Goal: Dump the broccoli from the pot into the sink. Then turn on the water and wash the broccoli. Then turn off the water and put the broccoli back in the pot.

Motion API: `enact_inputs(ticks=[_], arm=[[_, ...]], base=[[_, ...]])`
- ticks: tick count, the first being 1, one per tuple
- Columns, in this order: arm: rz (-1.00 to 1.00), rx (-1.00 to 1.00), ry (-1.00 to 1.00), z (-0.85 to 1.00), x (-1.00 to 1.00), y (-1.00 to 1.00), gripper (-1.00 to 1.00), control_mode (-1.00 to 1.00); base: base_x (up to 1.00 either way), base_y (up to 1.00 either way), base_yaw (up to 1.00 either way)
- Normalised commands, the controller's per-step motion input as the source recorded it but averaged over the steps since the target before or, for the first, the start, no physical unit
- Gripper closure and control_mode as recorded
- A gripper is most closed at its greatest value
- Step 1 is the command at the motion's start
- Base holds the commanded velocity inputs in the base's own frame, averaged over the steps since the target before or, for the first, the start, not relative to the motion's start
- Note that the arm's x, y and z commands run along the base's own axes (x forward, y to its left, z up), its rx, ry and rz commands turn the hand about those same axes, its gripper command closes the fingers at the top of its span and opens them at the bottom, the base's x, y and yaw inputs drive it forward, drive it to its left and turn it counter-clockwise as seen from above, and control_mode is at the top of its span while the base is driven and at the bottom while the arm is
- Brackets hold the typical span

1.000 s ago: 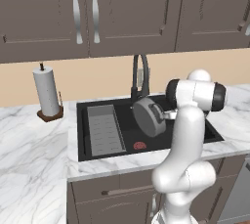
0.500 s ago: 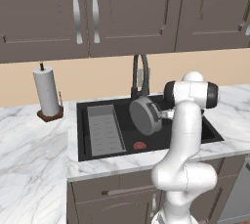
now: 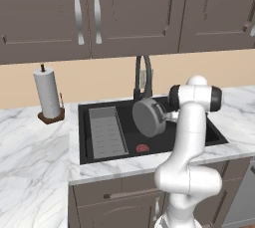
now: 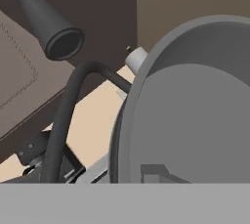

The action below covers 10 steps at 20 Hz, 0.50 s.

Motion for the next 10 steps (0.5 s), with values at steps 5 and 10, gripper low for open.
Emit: enact_inputs(ticks=[5,10], arm=[[0.01,0.05,0.05,-0.04,0.19,0.0,1.0,-1.0],[0.02,0.07,0.07,-0.01,0.09,0.0,1.0,-1.0]], base=[[0.0,0.0,0.0],[0.0,0.0,0.0]])
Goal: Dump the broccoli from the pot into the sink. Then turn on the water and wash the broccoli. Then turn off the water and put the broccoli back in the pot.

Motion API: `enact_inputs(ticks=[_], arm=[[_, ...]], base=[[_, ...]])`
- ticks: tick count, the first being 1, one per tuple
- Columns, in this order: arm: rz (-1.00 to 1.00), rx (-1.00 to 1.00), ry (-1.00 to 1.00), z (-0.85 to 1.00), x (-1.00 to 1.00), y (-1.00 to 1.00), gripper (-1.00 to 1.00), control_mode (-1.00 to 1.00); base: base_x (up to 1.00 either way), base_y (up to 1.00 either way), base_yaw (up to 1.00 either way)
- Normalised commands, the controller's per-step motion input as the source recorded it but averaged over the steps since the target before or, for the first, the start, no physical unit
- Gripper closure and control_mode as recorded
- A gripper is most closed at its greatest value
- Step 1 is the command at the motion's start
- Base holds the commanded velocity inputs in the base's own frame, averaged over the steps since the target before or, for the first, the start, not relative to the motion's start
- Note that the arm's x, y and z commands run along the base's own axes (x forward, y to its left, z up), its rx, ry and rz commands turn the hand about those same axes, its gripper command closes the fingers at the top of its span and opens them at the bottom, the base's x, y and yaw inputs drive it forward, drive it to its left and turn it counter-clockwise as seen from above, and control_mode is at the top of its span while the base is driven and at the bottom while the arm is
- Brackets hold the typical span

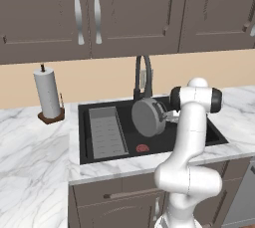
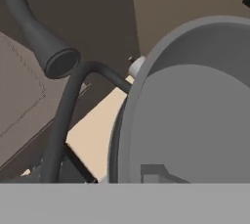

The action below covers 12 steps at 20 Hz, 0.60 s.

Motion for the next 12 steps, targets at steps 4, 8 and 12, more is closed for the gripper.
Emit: enact_inputs(ticks=[4,8,12], arm=[[0.03,0.09,0.09,0.0,0.07,0.0,1.0,-1.0],[0.02,0.09,0.09,0.0,0.05,0.0,1.0,-1.0],[0.0,0.09,0.11,0.0,0.15,0.0,1.0,-1.0]], base=[[0.0,0.0,0.0],[0.0,0.0,0.0],[0.0,0.0,0.0]])
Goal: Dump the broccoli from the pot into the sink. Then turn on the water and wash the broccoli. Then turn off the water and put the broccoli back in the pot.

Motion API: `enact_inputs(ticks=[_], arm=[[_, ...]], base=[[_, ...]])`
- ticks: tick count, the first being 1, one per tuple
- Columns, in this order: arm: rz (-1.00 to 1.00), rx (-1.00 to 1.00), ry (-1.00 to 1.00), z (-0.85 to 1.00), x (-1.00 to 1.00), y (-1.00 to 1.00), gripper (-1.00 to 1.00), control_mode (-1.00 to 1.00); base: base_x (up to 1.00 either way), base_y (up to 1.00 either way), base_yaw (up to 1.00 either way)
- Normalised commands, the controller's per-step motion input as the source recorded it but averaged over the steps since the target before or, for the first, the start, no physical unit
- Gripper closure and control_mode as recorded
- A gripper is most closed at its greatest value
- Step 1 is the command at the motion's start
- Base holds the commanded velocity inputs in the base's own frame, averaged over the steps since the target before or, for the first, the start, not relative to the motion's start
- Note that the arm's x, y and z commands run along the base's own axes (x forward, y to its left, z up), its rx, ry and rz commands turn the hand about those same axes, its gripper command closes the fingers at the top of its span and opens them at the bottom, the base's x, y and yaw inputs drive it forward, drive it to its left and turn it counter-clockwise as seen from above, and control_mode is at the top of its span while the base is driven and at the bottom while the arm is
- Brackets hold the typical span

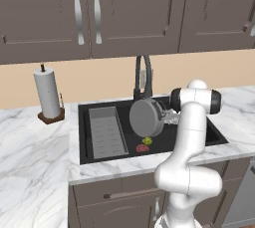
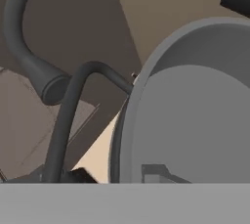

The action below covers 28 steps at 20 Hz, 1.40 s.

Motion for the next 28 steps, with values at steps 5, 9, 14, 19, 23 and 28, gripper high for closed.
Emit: enact_inputs(ticks=[5,9,14,19,23,28], arm=[[0.0,0.08,0.12,0.0,0.16,0.0,1.0,-1.0],[0.0,0.05,0.06,0.0,0.07,0.0,1.0,-1.0],[0.0,0.0,-0.02,0.01,-0.39,0.0,1.0,-1.0],[0.0,-0.02,-0.13,0.02,-0.86,0.0,1.0,-1.0],[0.0,-0.05,-0.14,0.03,-0.43,0.0,1.0,-1.0],[0.0,-0.08,-0.2,0.17,-0.04,0.0,1.0,-1.0]], base=[[0.0,0.0,0.0],[0.0,0.0,0.0],[0.0,0.0,0.0],[0.0,0.0,0.0],[0.0,0.0,0.0],[0.0,0.0,0.0]])
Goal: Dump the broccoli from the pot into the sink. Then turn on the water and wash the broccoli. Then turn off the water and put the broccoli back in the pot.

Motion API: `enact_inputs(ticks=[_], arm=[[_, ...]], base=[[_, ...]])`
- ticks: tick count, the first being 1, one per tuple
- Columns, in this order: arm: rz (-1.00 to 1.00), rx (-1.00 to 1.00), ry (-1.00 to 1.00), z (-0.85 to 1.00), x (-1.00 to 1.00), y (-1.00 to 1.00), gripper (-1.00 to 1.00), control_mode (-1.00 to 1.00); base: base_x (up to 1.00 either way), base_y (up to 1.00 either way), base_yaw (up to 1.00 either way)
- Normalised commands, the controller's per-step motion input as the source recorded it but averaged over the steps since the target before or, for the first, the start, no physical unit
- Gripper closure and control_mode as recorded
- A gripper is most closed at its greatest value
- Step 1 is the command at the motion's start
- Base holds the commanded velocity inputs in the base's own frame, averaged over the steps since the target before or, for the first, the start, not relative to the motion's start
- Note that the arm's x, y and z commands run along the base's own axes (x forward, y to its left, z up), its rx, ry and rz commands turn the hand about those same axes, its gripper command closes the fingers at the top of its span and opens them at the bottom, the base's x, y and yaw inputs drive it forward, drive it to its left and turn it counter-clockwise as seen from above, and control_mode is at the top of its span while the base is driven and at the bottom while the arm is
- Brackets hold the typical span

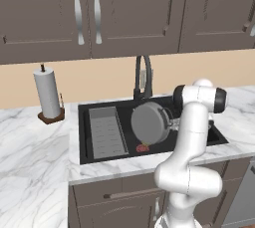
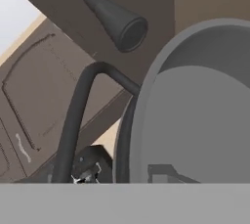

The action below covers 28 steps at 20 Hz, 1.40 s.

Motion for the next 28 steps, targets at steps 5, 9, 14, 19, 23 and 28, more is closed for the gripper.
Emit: enact_inputs(ticks=[5,9,14,19,23,28], arm=[[-0.02,-0.08,-0.13,0.16,0.0,0.0,1.0,-1.0],[-0.02,-0.09,-0.09,0.05,0.0,0.0,1.0,-1.0],[-0.02,-0.15,-0.14,0.1,0.0,0.0,1.0,-1.0],[-0.02,-0.16,-0.15,0.13,-0.06,0.0,1.0,-1.0],[-0.02,-0.15,-0.11,0.02,-0.15,0.0,1.0,-1.0],[-0.03,-0.12,-0.08,0.05,-0.33,-0.2,1.0,-1.0]], base=[[0.0,0.0,0.0],[0.0,0.0,0.0],[0.0,0.0,0.0],[0.0,0.0,0.0],[0.0,0.0,0.0],[0.0,0.0,0.0]])
